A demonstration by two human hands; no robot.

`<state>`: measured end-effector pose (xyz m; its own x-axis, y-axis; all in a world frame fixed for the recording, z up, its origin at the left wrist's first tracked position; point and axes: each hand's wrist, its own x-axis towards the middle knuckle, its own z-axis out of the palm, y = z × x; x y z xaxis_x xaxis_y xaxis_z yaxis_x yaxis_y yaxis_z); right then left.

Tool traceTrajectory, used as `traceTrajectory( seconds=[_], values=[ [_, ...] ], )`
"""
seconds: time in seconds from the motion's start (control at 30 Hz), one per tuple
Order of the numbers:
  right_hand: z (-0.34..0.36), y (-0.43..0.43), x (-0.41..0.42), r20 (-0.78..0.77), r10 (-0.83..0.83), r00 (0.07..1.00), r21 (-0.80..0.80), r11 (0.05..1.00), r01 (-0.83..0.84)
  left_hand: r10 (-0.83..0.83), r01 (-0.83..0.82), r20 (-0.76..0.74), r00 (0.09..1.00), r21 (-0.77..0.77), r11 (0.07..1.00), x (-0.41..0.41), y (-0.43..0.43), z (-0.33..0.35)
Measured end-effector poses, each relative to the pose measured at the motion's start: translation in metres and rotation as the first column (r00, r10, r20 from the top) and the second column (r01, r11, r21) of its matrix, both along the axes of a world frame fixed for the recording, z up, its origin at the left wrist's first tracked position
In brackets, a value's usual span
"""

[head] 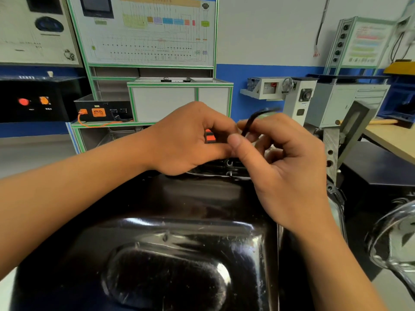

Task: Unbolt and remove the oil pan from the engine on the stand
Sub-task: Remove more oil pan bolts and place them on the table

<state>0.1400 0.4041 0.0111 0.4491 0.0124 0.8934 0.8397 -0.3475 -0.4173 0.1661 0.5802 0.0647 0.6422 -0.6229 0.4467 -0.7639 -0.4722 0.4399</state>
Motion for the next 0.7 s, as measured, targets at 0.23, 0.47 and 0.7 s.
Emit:
traceTrajectory(
  seconds=[0.23,0.47,0.7],
  values=[
    [0.0005,-0.0009,-0.0001,0.027,0.011,1.000,0.016,1.000,-0.012,-0.025,0.026,0.045,0.999,-0.014,1.000,0.0000,-0.0004,0.0003],
    [0.0012,-0.0013,-0.0014,0.004,-0.022,1.000,-0.055,0.998,0.022,-0.014,0.014,0.012,1.000,-0.019,1.000,-0.0006,-0.0001,0.0011],
    [0.0001,-0.0009,-0.0013,0.026,0.030,0.999,0.050,0.998,-0.031,-0.004,0.005,0.021,1.000,-0.002,1.000,-0.0027,-0.0026,0.0013]
  ],
)
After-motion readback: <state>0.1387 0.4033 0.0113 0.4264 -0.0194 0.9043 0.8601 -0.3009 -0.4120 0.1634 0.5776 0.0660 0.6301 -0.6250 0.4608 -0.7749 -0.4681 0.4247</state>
